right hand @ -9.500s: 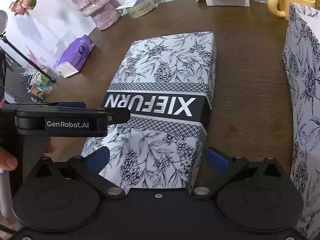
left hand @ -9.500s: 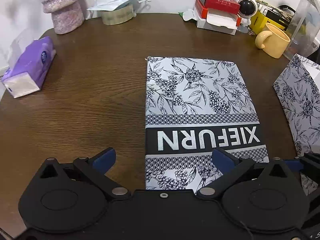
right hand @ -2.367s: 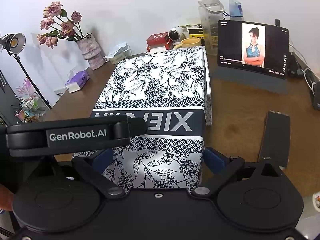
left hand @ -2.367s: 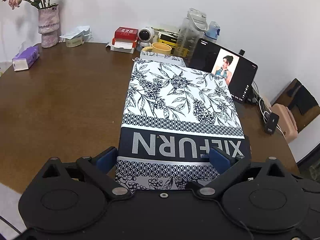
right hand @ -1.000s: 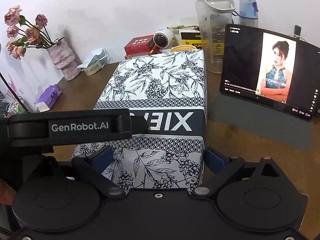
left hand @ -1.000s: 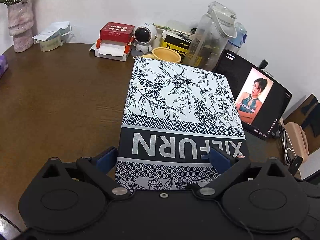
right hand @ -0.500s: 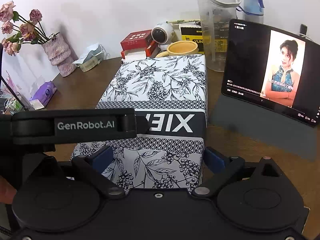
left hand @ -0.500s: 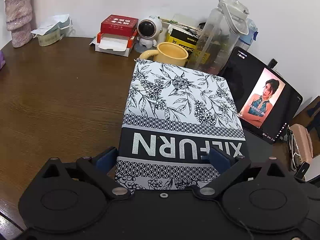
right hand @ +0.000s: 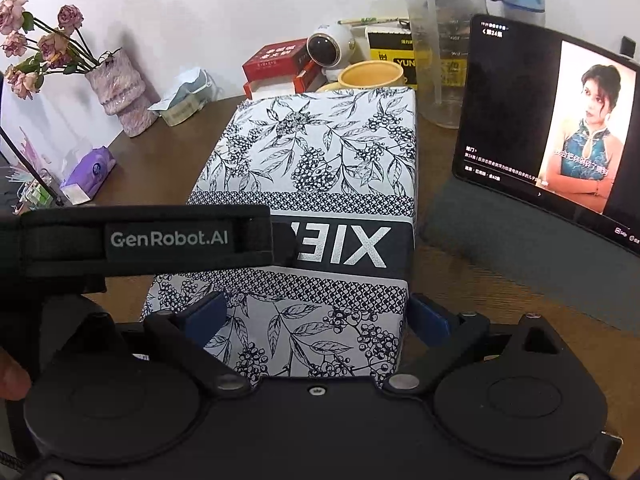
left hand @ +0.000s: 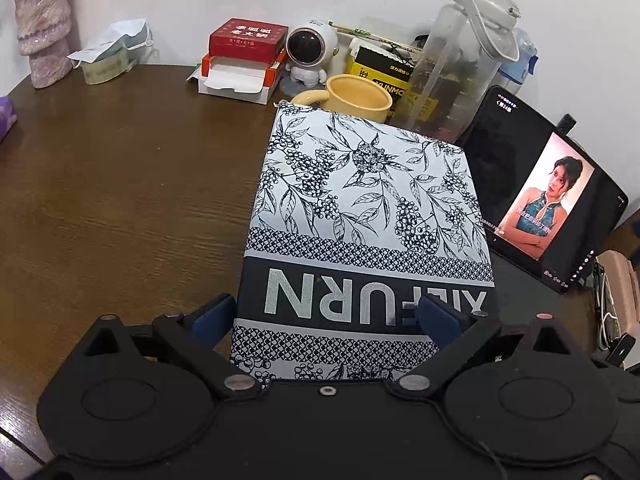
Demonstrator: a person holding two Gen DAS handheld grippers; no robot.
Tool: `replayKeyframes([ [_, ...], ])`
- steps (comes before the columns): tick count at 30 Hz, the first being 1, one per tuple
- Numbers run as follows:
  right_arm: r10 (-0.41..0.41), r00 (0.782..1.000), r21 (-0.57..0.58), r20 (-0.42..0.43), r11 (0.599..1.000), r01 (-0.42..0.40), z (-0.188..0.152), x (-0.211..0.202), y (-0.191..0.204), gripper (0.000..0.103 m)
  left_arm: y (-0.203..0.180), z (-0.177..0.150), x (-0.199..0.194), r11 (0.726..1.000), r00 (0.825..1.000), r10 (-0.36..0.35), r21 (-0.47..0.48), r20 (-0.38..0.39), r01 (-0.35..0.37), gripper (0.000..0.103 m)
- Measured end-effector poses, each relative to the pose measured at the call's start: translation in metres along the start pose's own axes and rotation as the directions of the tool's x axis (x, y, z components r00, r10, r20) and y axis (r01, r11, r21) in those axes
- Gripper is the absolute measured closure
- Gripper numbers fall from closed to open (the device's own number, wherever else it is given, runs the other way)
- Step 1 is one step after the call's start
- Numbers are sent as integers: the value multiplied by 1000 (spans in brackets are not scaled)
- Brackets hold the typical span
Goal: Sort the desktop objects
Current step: 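Lower the lid with both tools onto the floral box rim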
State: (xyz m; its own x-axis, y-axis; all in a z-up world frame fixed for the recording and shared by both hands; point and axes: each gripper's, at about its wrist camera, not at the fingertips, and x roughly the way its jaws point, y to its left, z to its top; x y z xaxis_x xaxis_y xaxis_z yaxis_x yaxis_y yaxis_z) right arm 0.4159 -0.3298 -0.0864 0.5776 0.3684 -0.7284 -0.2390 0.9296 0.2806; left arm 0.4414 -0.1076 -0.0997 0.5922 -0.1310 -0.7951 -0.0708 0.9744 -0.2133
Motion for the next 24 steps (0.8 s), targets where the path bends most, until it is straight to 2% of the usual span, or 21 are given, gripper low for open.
replayKeyframes([
  [17, 27, 999, 11, -24, 1000, -27, 11, 9, -10, 5, 1, 11, 10, 1000, 1000, -7, -1, -28, 7, 3],
  [24, 44, 999, 3, -29, 999, -44, 19, 7, -16, 12, 2, 20, 8, 999, 999, -29, 18, -32, 29, 3],
])
